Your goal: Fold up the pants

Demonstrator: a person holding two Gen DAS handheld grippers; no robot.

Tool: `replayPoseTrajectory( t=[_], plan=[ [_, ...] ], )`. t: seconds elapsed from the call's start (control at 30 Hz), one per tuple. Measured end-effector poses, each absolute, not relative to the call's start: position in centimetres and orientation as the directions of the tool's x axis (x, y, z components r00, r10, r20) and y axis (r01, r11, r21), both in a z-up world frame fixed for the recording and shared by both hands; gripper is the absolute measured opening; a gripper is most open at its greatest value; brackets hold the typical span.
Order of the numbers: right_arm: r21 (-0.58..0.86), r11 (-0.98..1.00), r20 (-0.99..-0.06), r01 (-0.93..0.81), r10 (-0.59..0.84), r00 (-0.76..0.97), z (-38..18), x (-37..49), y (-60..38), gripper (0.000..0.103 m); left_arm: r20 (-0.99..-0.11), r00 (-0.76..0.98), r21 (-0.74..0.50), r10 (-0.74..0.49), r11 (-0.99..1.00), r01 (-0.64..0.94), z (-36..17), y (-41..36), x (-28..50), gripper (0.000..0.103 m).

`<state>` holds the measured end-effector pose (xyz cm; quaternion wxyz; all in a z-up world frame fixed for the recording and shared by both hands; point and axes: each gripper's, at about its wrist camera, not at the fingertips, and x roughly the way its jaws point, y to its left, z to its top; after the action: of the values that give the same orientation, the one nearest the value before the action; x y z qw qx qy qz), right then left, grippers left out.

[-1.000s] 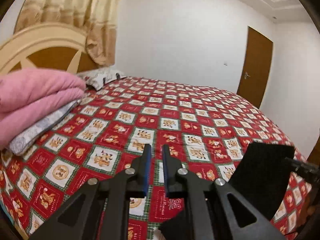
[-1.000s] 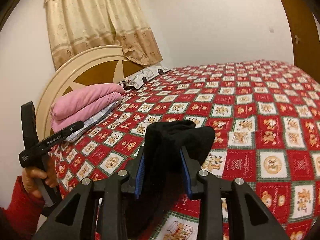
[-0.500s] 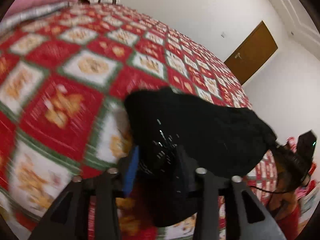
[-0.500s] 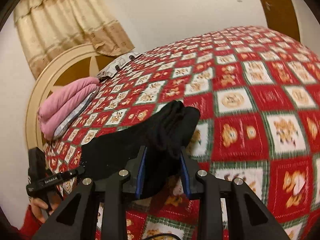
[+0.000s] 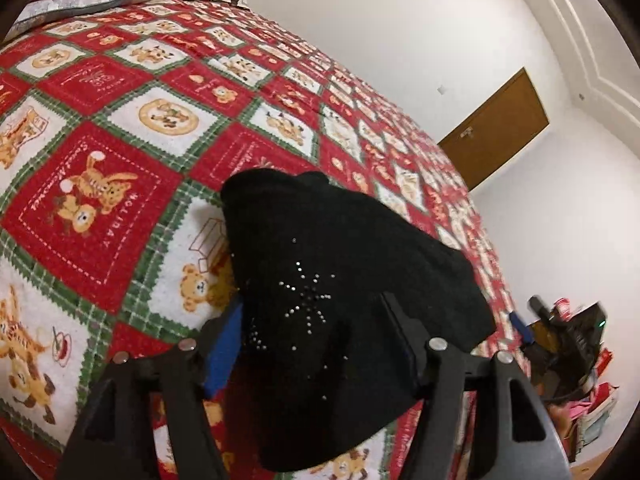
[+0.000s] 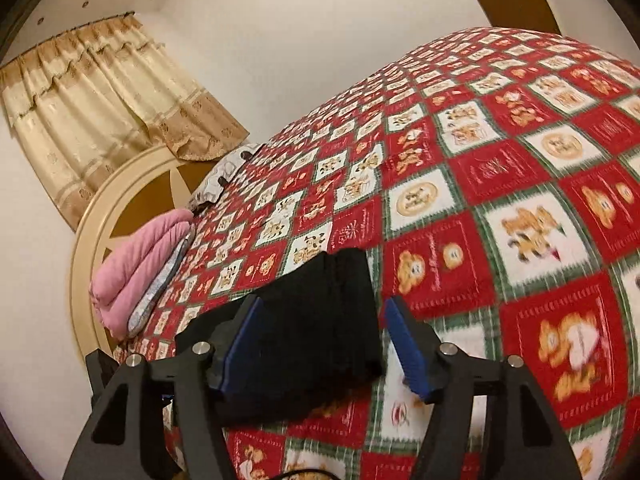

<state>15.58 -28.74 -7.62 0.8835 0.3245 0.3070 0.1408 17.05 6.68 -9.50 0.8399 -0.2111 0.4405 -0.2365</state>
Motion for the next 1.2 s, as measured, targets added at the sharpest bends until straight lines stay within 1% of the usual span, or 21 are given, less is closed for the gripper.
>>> replayPoseTrajectory(
  t=[0.03, 0.07, 0.1, 0.17, 0.23, 0.27, 0.3, 0.33, 0.37, 0.4, 0.43, 0.47, 0.57, 0.63, 0.73, 0.8, 0.97, 1.07, 1.13, 1.17, 1.2],
  plan=[
    [0.648, 0.760, -0.468, -0.057, 0.456, 0.758, -7.8, 16.3, -28.4, 0.068, -0.642, 0.503, -0.560, -0.579, 0.802, 0.208, -9.6, 6.6, 17.1, 0.067],
    [0.633, 0.772, -0.494, -0.057, 0.459, 0.739, -8.3, 17.3, -27.8, 0.068, -0.638, 0.507, -0.561, -0.579, 0.801, 0.209, -9.6, 6.5, 17.1, 0.073],
    [0.632, 0.773, -0.507, -0.061, 0.471, 0.721, -8.8, 18.0, -27.4, 0.068, -0.629, 0.504, -0.570, -0.592, 0.792, 0.219, -9.5, 6.3, 17.0, 0.078],
    [0.642, 0.764, -0.541, -0.067, 0.513, 0.666, -10.4, 19.6, -26.1, 0.068, -0.636, 0.504, -0.556, -0.585, 0.800, 0.227, -9.5, 5.9, 17.1, 0.079],
    [0.660, 0.748, -0.553, -0.066, 0.544, 0.632, -11.7, 20.1, -25.1, 0.069, -0.651, 0.504, -0.531, -0.568, 0.815, 0.233, -9.5, 5.6, 17.1, 0.079],
    [0.640, 0.765, -0.552, -0.075, 0.526, 0.647, -11.7, 19.8, -24.6, 0.070, -0.655, 0.505, -0.524, -0.562, 0.819, 0.231, -9.5, 5.6, 17.1, 0.072],
    [0.619, 0.781, -0.562, -0.081, 0.513, 0.649, -11.6, 19.6, -24.2, 0.070, -0.660, 0.518, -0.512, -0.544, 0.830, 0.220, -9.5, 5.7, 17.0, 0.054],
    [0.588, 0.804, -0.585, -0.089, 0.499, 0.640, -11.4, 19.6, -23.7, 0.067, -0.662, 0.519, -0.510, -0.541, 0.832, 0.216, -9.7, 5.9, 17.0, 0.042],
    [0.560, 0.823, -0.608, -0.098, 0.488, 0.626, -11.2, 19.6, -23.3, 0.055, -0.658, 0.510, -0.528, -0.554, 0.822, 0.213, -10.0, 6.1, 17.0, 0.024],
    [0.544, 0.833, -0.626, -0.100, 0.483, 0.612, -11.1, 19.6, -23.0, 0.046, -0.644, 0.495, -0.566, -0.583, 0.798, 0.204, -10.3, 6.4, 17.2, 0.021],
    [0.533, 0.840, -0.640, -0.103, 0.479, 0.600, -11.0, 19.6, -22.9, 0.037, -0.636, 0.494, -0.584, -0.593, 0.788, 0.195, -10.3, 6.6, 17.1, 0.020],
    [0.525, 0.844, -0.645, -0.110, 0.480, 0.595, -10.7, 19.4, -23.0, 0.033, -0.626, 0.501, -0.593, -0.597, 0.782, 0.191, -10.1, 6.7, 17.1, 0.020],
    [0.485, 0.864, -0.649, -0.131, 0.457, 0.609, -9.2, 19.2, -22.4, 0.028, -0.605, 0.562, -0.546, -0.564, 0.808, 0.222, -8.2, 6.6, 16.7, 0.020],
    [0.453, 0.877, -0.634, -0.159, 0.442, 0.635, -7.7, 19.0, -21.7, 0.028, -0.599, 0.590, -0.512, -0.542, 0.825, 0.239, -7.0, 6.4, 16.8, 0.018],
    [0.430, 0.874, -0.578, -0.226, 0.459, 0.675, -4.5, 19.4, -20.0, 0.027, -0.588, 0.637, -0.429, -0.499, 0.860, 0.277, -5.0, 6.1, 17.7, 0.016],
    [0.413, 0.867, -0.537, -0.280, 0.480, 0.693, -2.1, 20.1, -18.4, 0.027, -0.571, 0.664, -0.391, -0.483, 0.871, 0.298, -3.3, 6.4, 18.9, 0.015],
    [0.361, 0.864, -0.464, -0.351, 0.493, 0.736, 1.3, 22.8, -15.0, 0.027, -0.507, 0.760, -0.286, -0.406, 0.912, 0.296, 0.8, 8.0, 21.8, 0.015],
    [0.352, 0.871, -0.453, -0.344, 0.479, 0.752, 1.0, 25.4, -13.5, 0.027, -0.493, 0.792, -0.229, -0.359, 0.932, 0.280, 1.8, 9.3, 23.9, 0.015],
    [0.378, 0.868, -0.468, -0.322, 0.478, 0.743, -1.1, 27.7, -13.0, 0.027, -0.519, 0.795, -0.187, -0.316, 0.949, 0.255, 0.8, 10.1, 25.8, 0.016],
    [0.381, 0.872, -0.491, -0.308, 0.473, 0.732, -2.2, 28.7, -12.8, 0.028, -0.540, 0.788, -0.167, -0.296, 0.955, 0.245, -0.1, 10.3, 26.7, 0.017],
    [0.382, 0.876, -0.520, -0.293, 0.466, 0.716, -3.6, 29.5, -12.7, 0.029, -0.567, 0.777, -0.142, -0.273, 0.962, 0.235, -1.2, 10.3, 27.3, 0.025]
  ],
)
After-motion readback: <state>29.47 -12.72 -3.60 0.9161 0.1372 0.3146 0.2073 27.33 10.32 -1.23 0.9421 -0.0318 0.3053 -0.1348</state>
